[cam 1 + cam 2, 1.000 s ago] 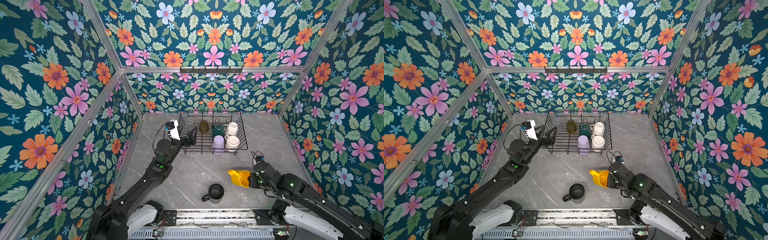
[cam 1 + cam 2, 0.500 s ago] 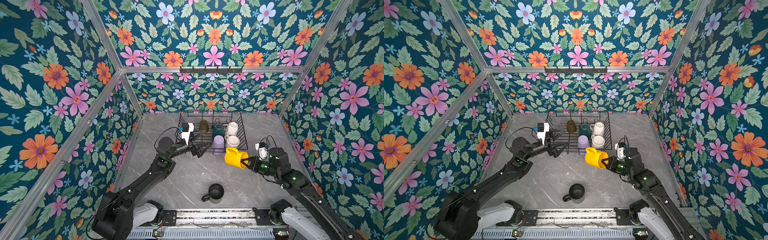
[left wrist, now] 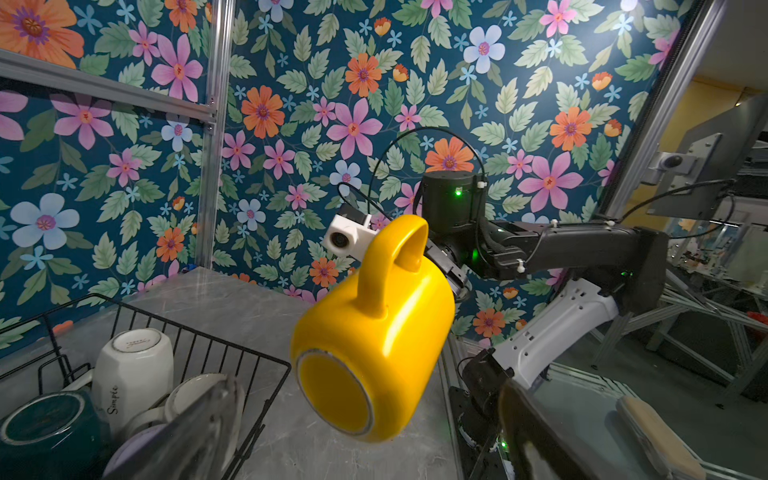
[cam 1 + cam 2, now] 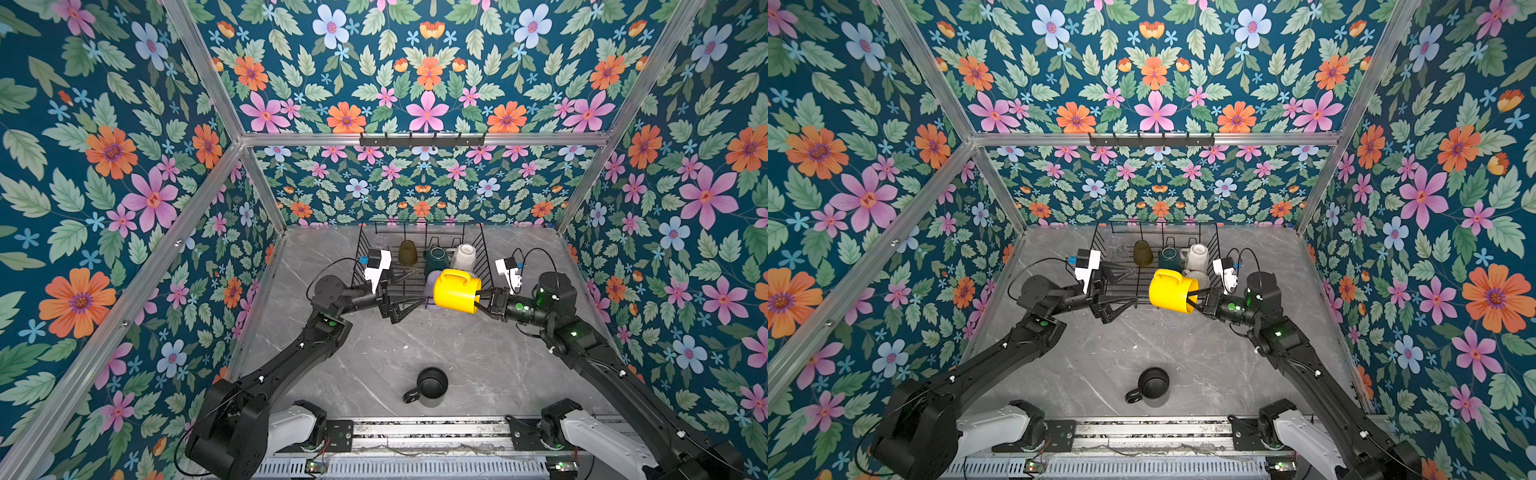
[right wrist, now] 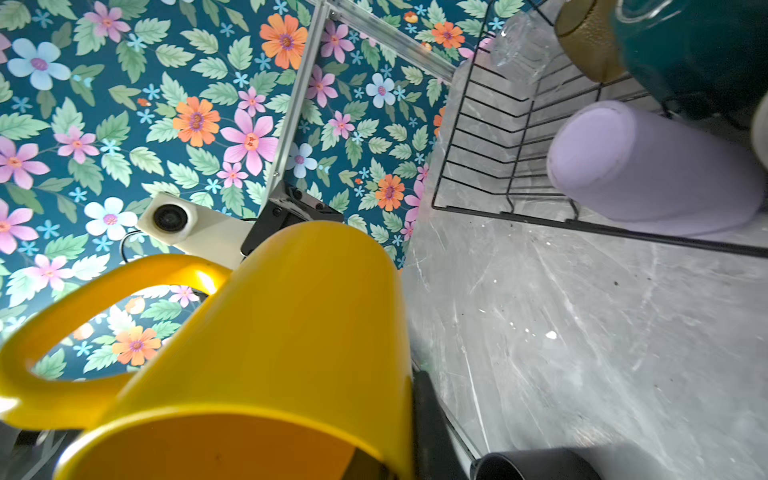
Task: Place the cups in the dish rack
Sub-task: 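Lift the yellow mug toward the left gripper while the left gripper reaches toward it, then close the left gripper on the yellow mug held by the right gripper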
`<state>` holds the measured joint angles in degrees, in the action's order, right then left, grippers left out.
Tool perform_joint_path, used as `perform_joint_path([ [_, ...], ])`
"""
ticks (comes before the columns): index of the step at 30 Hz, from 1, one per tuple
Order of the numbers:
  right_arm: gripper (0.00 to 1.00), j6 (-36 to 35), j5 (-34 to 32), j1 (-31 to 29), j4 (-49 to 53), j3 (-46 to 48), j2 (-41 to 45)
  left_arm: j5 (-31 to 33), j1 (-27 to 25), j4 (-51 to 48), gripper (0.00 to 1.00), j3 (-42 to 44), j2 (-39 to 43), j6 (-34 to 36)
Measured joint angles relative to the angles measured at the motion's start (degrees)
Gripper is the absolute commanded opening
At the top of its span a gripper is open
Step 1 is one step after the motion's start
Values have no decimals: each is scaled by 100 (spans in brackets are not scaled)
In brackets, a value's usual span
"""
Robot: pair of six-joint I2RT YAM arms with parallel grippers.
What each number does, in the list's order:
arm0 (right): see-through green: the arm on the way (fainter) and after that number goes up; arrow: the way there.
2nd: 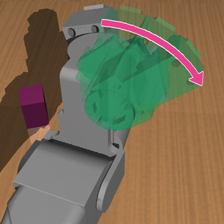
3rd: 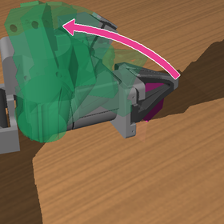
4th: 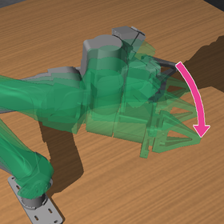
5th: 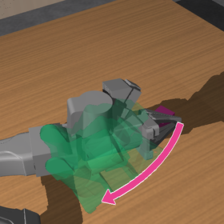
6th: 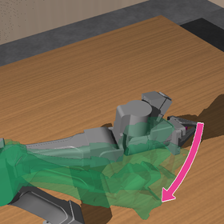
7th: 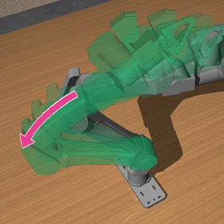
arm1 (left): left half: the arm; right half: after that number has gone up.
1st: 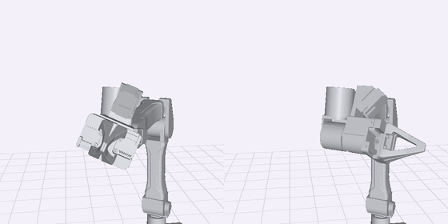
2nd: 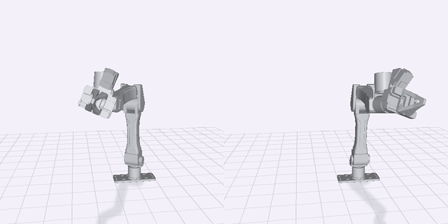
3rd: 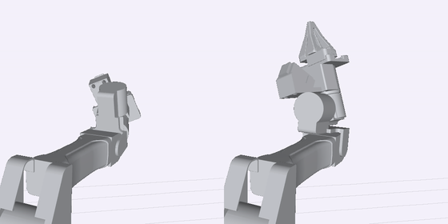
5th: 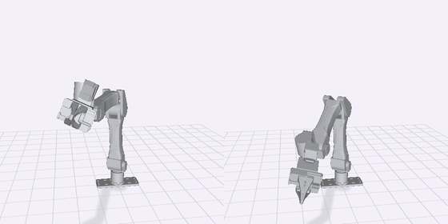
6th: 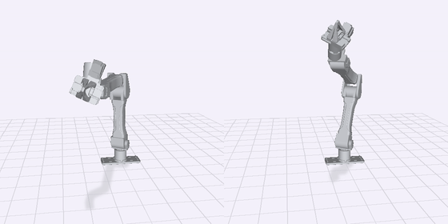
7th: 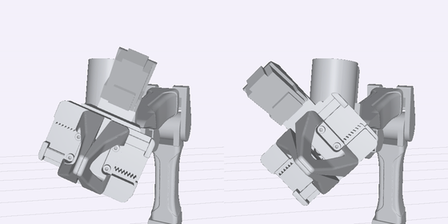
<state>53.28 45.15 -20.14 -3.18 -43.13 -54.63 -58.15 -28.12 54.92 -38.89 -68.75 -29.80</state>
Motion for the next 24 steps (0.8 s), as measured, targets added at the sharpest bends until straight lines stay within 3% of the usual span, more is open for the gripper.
perform_joint_path([
  [12,0,269,772,-42,-925,-210,-481,-343,0,321,100,50,-96,-199],
  [24,0,205,922,-540,-1086,-442,-872,-516,0,625,100,20,-269,-470],
])
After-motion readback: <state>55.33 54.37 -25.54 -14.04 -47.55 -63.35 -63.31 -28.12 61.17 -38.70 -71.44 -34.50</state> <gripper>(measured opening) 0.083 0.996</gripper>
